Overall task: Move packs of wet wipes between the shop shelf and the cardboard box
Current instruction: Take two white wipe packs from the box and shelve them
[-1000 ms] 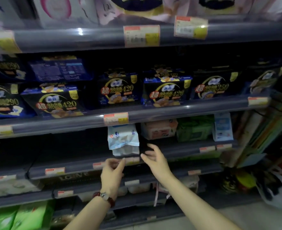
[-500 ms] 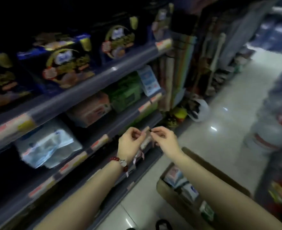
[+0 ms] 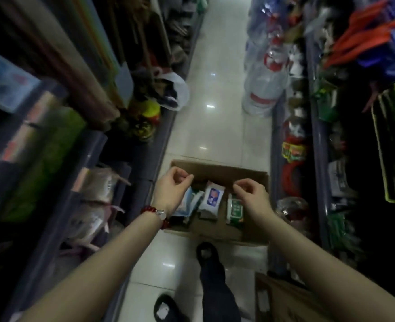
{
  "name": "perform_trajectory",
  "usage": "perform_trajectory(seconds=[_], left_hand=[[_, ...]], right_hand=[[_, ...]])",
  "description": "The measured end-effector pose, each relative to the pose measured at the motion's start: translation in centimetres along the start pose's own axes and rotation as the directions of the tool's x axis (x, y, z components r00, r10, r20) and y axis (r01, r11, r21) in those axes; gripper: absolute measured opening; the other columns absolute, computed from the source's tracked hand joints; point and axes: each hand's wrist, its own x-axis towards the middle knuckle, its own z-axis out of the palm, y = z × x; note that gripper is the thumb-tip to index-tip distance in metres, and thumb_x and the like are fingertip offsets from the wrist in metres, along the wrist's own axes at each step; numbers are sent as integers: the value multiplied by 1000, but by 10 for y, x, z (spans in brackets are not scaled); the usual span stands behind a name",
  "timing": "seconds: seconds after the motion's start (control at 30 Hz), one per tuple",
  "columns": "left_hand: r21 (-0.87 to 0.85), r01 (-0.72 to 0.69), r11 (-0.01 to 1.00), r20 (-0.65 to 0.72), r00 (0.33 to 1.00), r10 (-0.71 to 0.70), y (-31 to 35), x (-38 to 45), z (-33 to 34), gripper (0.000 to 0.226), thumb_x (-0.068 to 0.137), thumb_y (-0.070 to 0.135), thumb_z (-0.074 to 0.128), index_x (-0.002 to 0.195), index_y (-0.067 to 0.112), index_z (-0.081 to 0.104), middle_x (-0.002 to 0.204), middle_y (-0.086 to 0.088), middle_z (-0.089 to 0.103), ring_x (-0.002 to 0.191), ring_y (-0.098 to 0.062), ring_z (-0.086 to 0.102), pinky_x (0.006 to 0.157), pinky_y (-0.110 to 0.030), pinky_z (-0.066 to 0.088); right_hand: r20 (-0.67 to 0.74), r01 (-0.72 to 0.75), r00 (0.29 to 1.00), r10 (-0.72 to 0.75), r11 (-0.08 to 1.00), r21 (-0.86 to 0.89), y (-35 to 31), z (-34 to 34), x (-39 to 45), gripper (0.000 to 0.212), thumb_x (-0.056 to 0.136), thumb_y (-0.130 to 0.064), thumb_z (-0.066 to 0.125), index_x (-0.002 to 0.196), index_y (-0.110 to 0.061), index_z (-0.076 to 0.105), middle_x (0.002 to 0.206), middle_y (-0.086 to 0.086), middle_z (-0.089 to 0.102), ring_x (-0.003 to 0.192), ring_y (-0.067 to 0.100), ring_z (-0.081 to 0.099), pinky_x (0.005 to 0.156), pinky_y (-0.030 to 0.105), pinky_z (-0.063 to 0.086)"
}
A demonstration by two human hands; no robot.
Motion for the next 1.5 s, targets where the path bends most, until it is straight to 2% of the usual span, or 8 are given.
perform_trajectory(seconds=[0.17, 0.47, 0.57, 0.73, 1.03, 1.13, 1.3, 1.5], left_hand=[[9, 95, 995, 103, 990, -96, -50, 70, 80, 11, 86, 27, 66, 88, 17, 62, 79, 4, 62, 77, -15, 60, 71, -32, 50], [64, 142, 988, 180, 972, -152, -157, 160, 196, 19, 89, 26, 63, 101, 11, 60, 84, 5, 59, 74, -3, 55, 59, -12, 40], [46, 190, 981, 235, 952, -196, -194, 176, 233, 24, 91, 25, 60, 109, 9, 58, 95, 1, 60, 76, 1, 54, 63, -13, 45], [40, 289, 956, 255, 922, -290, -267, 204, 284, 27, 88, 29, 63, 111, 16, 56, 111, -7, 63, 98, -19, 61, 88, -35, 52], [48, 276, 960, 223, 934, -279, -352, 246, 333, 38, 88, 29, 64, 121, 13, 57, 115, -7, 66, 92, -18, 63, 75, -26, 50], [50, 231, 972, 181, 955, -236, -369, 252, 342, 36, 87, 30, 65, 119, 14, 59, 113, -7, 68, 92, -20, 65, 80, -30, 52], [20, 236, 971, 189, 953, -236, -381, 258, 348, 40, 88, 30, 64, 123, 14, 57, 116, -6, 66, 96, -20, 65, 85, -35, 54], [-109, 344, 933, 219, 923, -315, -382, 251, 347, 28, 86, 27, 65, 112, 23, 59, 114, -5, 68, 98, -22, 66, 92, -46, 53]], right_hand=[[-11, -106, 994, 106, 994, -35, 71, -6, 74, 6, 92, -22, 62, 95, -26, 66, 85, -3, 65, 88, 21, 66, 80, 36, 55], [-22, -244, 969, 246, 968, 54, 193, 55, 167, 23, 95, -29, 57, 116, -21, 60, 110, -4, 61, 104, 12, 59, 79, 21, 47], [-57, -329, 940, 337, 937, 115, 236, 83, 188, 23, 93, -27, 59, 115, -20, 60, 112, -4, 59, 105, 13, 57, 82, 26, 48], [-102, -404, 894, 437, 883, 240, 297, 118, 221, 28, 92, -28, 61, 117, -17, 59, 120, 6, 60, 109, 24, 59, 94, 47, 52], [26, -354, 929, 370, 861, 365, 363, 170, 298, 19, 92, -17, 63, 99, -31, 52, 104, -2, 64, 103, 25, 64, 92, 49, 54], [13, -318, 942, 336, 877, 359, 381, 185, 312, 29, 89, -21, 67, 112, -29, 52, 117, 6, 66, 100, 22, 67, 87, 46, 57], [-12, -328, 930, 367, 845, 423, 396, 197, 326, 37, 89, -19, 67, 116, -27, 44, 102, -3, 63, 81, 8, 64, 56, 14, 54], [53, -325, 939, 341, 822, 469, 404, 212, 320, 39, 86, -23, 70, 122, -21, 54, 121, 8, 66, 99, 21, 67, 79, 31, 58]])
